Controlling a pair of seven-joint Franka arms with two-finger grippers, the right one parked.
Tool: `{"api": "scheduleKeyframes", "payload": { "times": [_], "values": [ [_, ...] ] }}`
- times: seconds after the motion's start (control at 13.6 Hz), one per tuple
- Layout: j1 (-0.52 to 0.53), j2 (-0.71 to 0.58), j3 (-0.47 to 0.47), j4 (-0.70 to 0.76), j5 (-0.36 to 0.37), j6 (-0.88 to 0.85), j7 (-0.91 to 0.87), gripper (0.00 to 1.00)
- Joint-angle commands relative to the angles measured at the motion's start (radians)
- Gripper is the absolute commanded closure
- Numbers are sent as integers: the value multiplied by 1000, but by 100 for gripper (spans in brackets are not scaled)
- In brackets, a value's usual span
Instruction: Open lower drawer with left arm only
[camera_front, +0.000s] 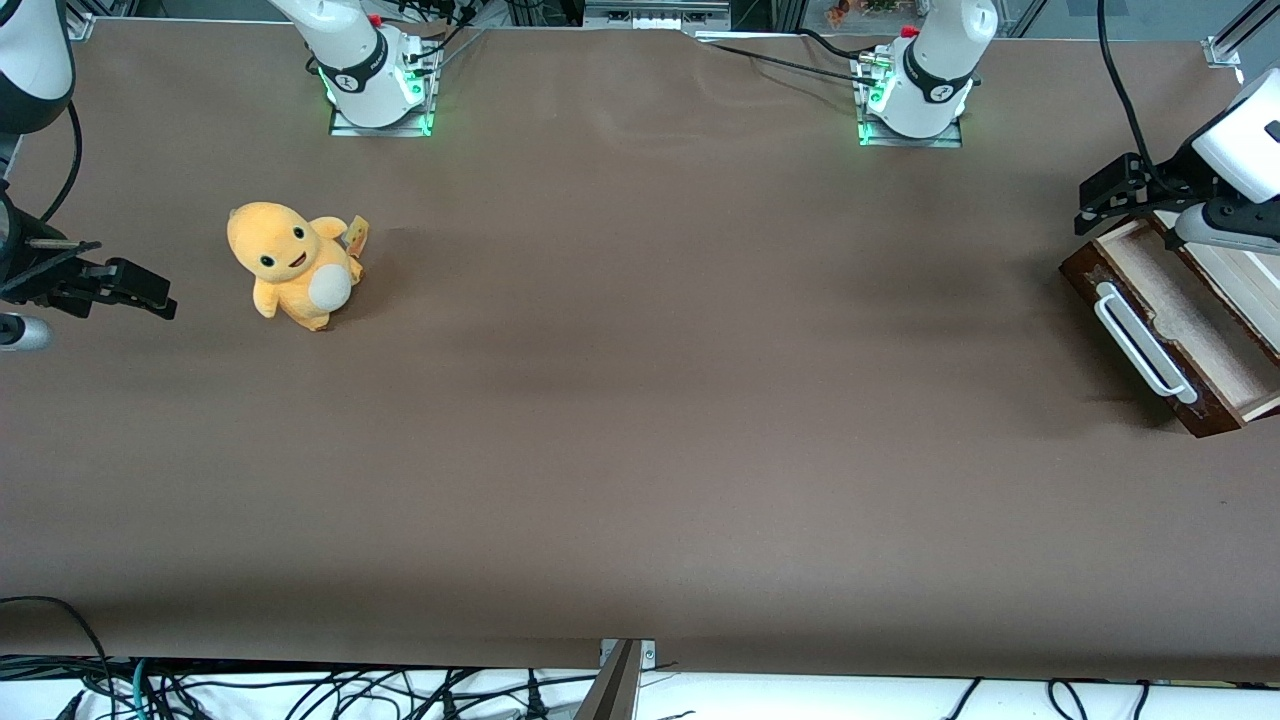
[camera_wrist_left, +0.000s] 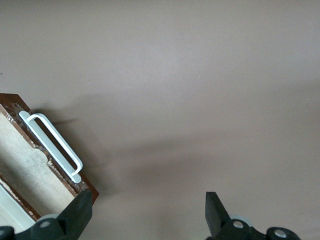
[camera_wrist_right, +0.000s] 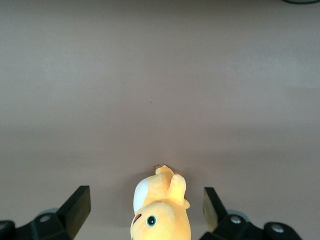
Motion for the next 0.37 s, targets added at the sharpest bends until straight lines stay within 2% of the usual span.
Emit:
{"api": "scheduleKeyframes", "payload": {
  "times": [0.0,0.3],
  "values": [
    [-1,-15,-1,-13,34,-14,24,0],
    [-1,-15,1,-14,34,-34,23,0]
  ]
}}
